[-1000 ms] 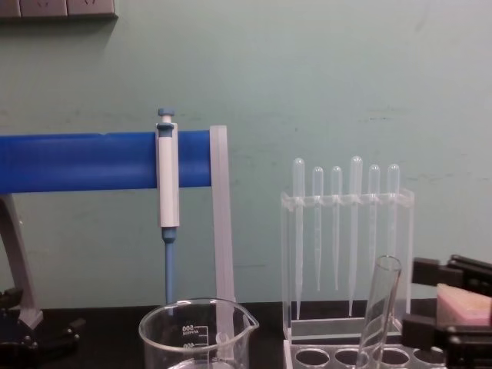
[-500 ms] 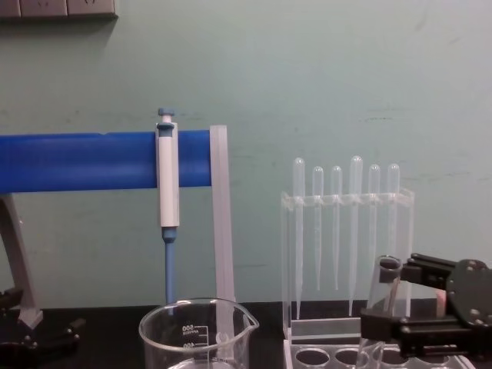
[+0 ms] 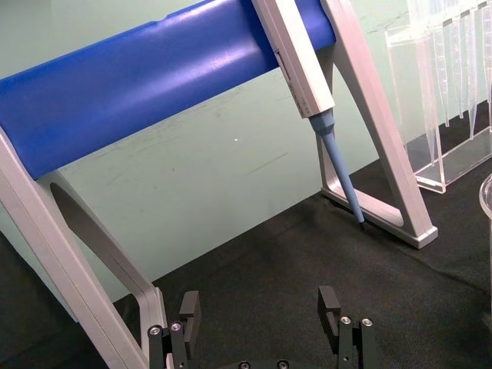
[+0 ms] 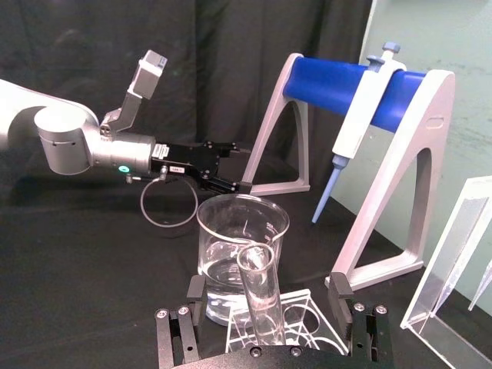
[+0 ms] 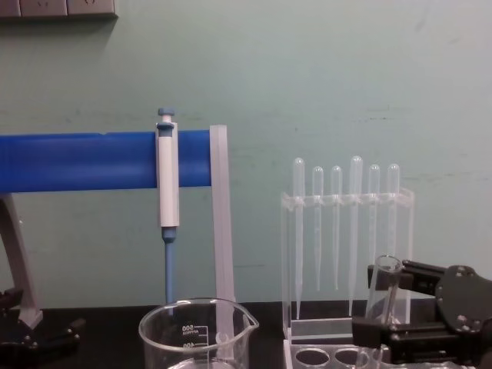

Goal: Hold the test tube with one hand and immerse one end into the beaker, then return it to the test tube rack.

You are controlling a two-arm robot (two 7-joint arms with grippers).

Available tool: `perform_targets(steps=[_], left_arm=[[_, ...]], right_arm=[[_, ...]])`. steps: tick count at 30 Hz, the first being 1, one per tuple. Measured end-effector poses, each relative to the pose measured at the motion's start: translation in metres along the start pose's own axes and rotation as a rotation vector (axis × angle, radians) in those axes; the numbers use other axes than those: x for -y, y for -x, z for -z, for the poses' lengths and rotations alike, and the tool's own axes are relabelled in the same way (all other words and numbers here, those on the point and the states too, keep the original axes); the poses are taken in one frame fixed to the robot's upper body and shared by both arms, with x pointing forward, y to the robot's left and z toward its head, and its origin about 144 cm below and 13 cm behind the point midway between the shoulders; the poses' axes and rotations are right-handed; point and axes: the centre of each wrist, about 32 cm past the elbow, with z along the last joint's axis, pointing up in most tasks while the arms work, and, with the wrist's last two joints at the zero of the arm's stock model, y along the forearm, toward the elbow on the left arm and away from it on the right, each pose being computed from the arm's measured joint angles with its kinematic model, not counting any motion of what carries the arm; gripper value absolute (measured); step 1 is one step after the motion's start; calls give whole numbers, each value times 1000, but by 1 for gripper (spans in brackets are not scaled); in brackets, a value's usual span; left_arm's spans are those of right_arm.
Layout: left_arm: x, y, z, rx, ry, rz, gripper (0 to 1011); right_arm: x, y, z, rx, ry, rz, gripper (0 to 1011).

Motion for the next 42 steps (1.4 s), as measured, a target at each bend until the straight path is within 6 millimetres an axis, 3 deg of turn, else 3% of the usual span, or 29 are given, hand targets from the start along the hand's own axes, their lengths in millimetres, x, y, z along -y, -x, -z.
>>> perform_targets(steps=[8,12,34,42], left_arm=[[0,0,0,0,0,0,1000],[0,0,0,0,0,0,1000],[0,0,0,0,0,0,1000],[0,0,0,0,0,0,1000]], right_arm=[[0,0,1,-1,2,2,998],[0,0,0,1,1,2,931],[0,0,-1,2,-2,1,239],[0,0,-1,2,-2,1,226]])
